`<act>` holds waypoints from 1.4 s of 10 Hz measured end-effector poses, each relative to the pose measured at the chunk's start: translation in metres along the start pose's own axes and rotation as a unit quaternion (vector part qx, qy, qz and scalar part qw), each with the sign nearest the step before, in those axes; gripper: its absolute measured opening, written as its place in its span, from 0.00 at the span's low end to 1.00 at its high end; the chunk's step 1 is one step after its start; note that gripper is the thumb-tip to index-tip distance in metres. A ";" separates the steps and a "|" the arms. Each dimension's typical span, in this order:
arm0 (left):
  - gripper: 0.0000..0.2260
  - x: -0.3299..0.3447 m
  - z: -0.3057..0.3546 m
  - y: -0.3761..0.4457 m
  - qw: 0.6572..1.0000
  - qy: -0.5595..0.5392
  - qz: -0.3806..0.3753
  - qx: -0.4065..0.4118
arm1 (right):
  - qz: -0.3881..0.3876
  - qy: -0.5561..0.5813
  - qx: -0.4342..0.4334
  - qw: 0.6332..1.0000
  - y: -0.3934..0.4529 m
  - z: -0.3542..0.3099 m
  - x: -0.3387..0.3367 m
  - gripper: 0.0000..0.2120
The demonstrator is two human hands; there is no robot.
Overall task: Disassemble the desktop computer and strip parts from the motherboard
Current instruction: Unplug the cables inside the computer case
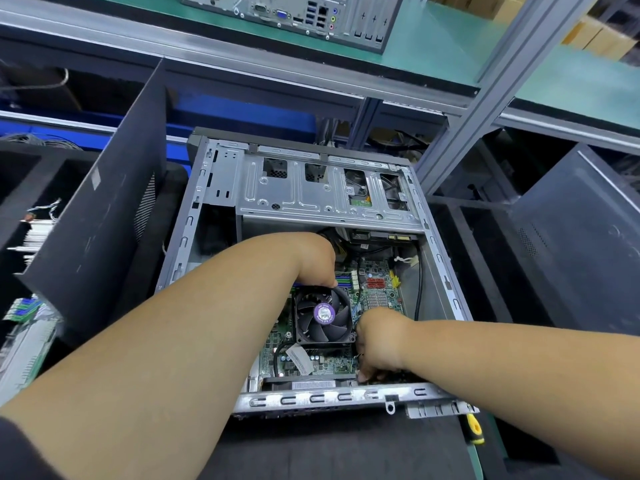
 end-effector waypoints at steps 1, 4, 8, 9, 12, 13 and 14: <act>0.15 0.000 0.000 0.000 1.000 -0.002 0.000 0.002 | -0.027 0.044 -0.002 0.999 0.000 0.002 0.003 0.09; 0.15 0.001 0.000 0.002 1.000 -0.012 -0.002 0.002 | -0.040 0.082 -0.020 0.996 -0.011 0.008 -0.007 0.09; 0.14 0.003 -0.001 0.007 1.000 -0.016 0.000 0.004 | 0.024 0.160 -0.112 0.980 -0.026 -0.005 -0.049 0.04; 0.13 0.002 -0.001 0.008 1.000 -0.022 0.003 0.005 | 0.064 0.295 -0.159 0.940 -0.031 -0.006 -0.061 0.07; 0.10 0.003 -0.006 0.013 0.998 -0.053 0.015 0.010 | 0.155 0.597 -0.298 0.728 -0.047 -0.006 -0.081 0.07; 0.09 0.004 -0.007 0.014 0.998 -0.052 0.016 0.012 | 0.164 0.612 -0.303 0.712 -0.048 -0.005 -0.080 0.06; 0.06 0.002 -0.003 0.012 0.998 -0.055 0.020 0.028 | 0.171 0.616 -0.302 0.707 -0.050 -0.002 -0.079 0.07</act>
Point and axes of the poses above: each hand's wrist, its own y-axis towards the middle knuckle, its own x-axis out of the palm, z = x × y, the point moved 8 cm from there along y, towards the middle knuckle, and after that the axes turned 1 degree about y, right-handed, at the moved point
